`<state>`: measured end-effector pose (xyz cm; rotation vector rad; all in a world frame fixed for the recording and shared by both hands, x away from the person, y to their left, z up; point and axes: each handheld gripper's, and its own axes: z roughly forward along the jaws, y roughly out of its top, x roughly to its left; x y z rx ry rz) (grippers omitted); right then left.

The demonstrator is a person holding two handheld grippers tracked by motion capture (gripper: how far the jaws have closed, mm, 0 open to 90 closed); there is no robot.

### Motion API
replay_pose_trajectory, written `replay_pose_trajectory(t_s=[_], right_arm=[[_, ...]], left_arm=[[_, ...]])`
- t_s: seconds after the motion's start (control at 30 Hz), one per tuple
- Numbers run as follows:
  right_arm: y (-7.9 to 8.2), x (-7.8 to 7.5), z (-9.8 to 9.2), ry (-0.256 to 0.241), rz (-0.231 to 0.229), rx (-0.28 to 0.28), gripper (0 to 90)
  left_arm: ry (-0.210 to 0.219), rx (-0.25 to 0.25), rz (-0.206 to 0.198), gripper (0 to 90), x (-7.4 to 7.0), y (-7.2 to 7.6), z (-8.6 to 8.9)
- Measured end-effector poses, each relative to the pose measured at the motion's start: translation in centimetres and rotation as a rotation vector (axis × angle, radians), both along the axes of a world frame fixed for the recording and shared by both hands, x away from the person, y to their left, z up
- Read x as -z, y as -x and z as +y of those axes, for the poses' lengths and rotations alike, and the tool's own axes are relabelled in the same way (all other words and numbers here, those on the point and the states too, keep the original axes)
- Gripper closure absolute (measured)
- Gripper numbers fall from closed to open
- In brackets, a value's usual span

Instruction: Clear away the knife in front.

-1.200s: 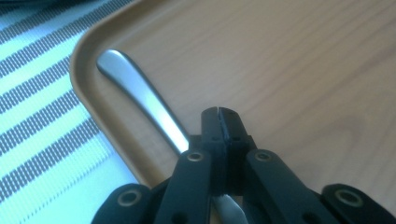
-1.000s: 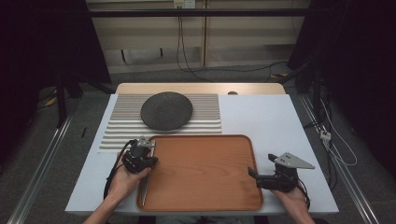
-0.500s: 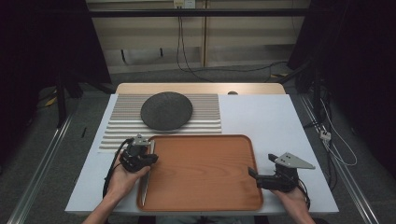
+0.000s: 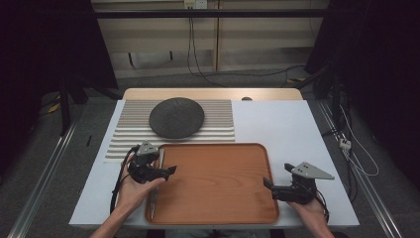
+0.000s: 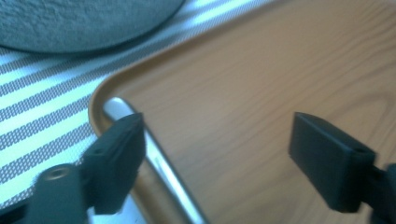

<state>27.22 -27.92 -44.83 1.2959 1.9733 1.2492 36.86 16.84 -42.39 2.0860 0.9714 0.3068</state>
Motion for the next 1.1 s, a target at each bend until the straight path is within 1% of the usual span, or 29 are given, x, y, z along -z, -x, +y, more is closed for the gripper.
replay_pose_trajectory(t_s=[0.07,0.1,0.13,0.17,0.2,0.23,0.33,0.4,0.43,0.47,0.5,0.57,0.6,0.67,0.73,0.8,0.9,0.97,1.1], right_arm=[[0.0,0.0,0.0,0.000,0.000,0.000,4.3],[0.0,0.0,0.0,0.000,0.000,0.000,4.3],[0.0,0.0,0.0,0.000,-0.001,0.001,4.3],[0.0,0.0,0.0,0.000,-0.001,0.000,4.3],[0.0,0.0,0.0,0.000,0.000,0.000,4.3],[-0.1,0.0,0.0,0.001,-0.002,0.000,4.3],[0.0,0.0,0.0,0.002,-0.003,-0.001,4.3],[0.0,0.0,0.0,0.002,-0.003,-0.001,4.3],[0.0,0.0,0.0,-0.001,-0.003,0.001,4.3],[0.0,0.0,0.0,-0.001,-0.005,0.002,4.3],[0.0,0.0,-0.1,-0.002,-0.004,0.005,4.3],[0.1,0.0,-0.1,-0.004,-0.005,0.008,4.3],[0.1,0.0,-0.1,-0.004,-0.004,0.009,4.3],[0.0,-0.1,-0.1,-0.005,-0.006,0.008,4.3],[0.0,-0.1,-0.1,-0.004,-0.005,0.010,4.3],[0.0,-0.1,-0.1,-0.005,-0.007,0.012,4.3],[0.0,0.0,-0.2,-0.004,-0.010,0.016,4.3],[0.0,-0.1,-0.2,-0.003,-0.011,0.019,4.3],[-0.1,0.0,-0.2,-0.001,-0.009,0.017,4.3]], left_arm=[[0.030,-0.012,0.000,9.9,-0.2,0.0,0.1],[0.035,-0.006,-0.006,8.8,-0.2,0.0,0.2],[0.038,0.010,-0.010,8.1,-0.3,0.0,0.2],[0.059,0.014,0.001,6.6,-0.3,0.0,0.2],[0.064,0.021,-0.001,6.6,-0.4,0.1,0.3],[0.064,0.032,-0.019,6.5,-0.4,0.2,0.2],[0.066,0.067,-0.029,6.4,-0.6,0.5,-0.1],[0.064,0.073,-0.036,6.5,-0.9,0.7,-0.3],[0.050,0.063,-0.031,6.5,-1.0,0.9,-0.6],[0.035,0.046,-0.039,6.6,-1.2,1.1,-0.7],[0.035,0.037,-0.058,6.7,-1.3,1.3,-0.8],[0.015,0.024,-0.060,6.8,-1.6,1.6,-0.7],[0.022,0.018,-0.075,6.8,-1.6,1.7,-0.6],[0.019,-0.001,-0.097,6.8,-1.6,2.0,-0.4],[0.011,-0.008,-0.102,6.8,-1.6,2.3,-0.2],[0.024,-0.009,-0.111,6.8,-1.6,2.7,0.1],[0.009,-0.008,-0.132,6.8,-1.6,3.4,0.7],[0.020,-0.026,-0.136,6.8,-1.6,3.8,1.2],[0.020,-0.062,-0.137,6.8,-1.5,4.1,2.1]])
